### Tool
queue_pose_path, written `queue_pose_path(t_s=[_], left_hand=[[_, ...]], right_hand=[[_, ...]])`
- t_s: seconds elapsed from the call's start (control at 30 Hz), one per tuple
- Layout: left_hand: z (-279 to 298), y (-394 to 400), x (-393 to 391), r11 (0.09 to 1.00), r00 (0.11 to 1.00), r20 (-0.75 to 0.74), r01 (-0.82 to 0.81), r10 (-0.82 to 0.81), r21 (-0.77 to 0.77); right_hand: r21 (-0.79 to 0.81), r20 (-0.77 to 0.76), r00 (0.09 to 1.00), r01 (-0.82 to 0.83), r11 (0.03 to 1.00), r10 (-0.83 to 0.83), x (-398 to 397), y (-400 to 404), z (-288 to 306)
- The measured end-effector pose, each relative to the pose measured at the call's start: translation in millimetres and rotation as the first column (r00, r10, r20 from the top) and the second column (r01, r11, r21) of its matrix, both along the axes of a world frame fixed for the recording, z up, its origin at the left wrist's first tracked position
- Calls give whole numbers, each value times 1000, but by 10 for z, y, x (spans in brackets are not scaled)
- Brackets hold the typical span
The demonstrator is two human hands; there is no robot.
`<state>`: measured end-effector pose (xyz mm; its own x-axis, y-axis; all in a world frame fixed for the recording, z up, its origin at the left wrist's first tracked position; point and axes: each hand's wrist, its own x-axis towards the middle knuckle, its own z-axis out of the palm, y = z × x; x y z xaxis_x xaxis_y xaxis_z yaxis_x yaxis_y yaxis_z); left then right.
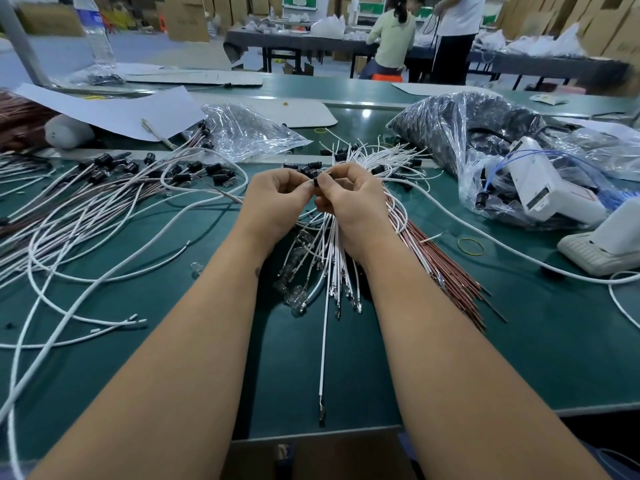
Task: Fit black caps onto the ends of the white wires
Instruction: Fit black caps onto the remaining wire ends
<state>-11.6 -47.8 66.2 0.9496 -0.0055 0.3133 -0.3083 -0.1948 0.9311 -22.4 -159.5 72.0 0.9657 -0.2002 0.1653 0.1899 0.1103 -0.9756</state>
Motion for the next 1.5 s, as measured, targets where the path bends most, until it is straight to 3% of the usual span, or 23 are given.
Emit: queue_pose_path(t_s=[0.23, 0.37, 0.47, 0.63, 0.77, 0.87, 1.03, 1.1, 1.17, 1.27, 1.33, 1.43, 1.5], left_hand=[[-4, -41, -3, 999, 998, 53, -36, 36, -2], [5, -15, 4, 999, 998, 61, -33, 32, 3], [-7, 2, 10, 992, 993, 101, -75, 65, 102], [19, 87, -8, 948, 989, 127, -105, 69, 300], [63, 117, -50, 928, 987, 129, -138, 98, 347], [52, 127, -56, 923, 982, 117, -179, 147, 342], [11, 144, -81, 912, 974, 147, -212, 170, 351], [27, 134, -85, 894, 961, 201, -253, 189, 369], [39, 116, -78, 915, 965, 237, -190, 109, 356], [53, 84, -80, 982, 975, 215, 10, -52, 190], [42, 93, -51, 997, 980, 194, 21, -36, 78], [12, 123, 36, 998, 986, 157, -57, 61, -30], [-1, 109, 74, 995, 984, 160, -72, 82, -64]], right_hand=[[-115, 60, 997, 47, 992, -40, 7, 30, -9], [-70, 61, 998, 11, 997, -7, -10, 19, 8], [-36, 69, 998, -10, 999, 12, -15, 3, 23], [-257, 158, 984, 120, 959, -81, 7, 35, 30], [-287, 188, 978, 145, 947, -92, 0, 73, 48], [-237, 208, 972, 159, 958, -110, -41, 73, 94], [112, 186, 912, 351, 930, -366, -42, -228, 255], [29, 182, 919, 352, 936, -351, -33, -241, 236], [-119, 198, 946, 284, 951, -258, -34, -151, 198], [-233, 224, 969, 153, 960, -100, -68, -9, 162], [-372, 236, 968, 169, 913, -84, -75, 59, 137], [-719, 201, 977, 197, 667, -72, -90, 88, 124], [-891, 34, 999, 43, 451, -27, -113, 69, 164]])
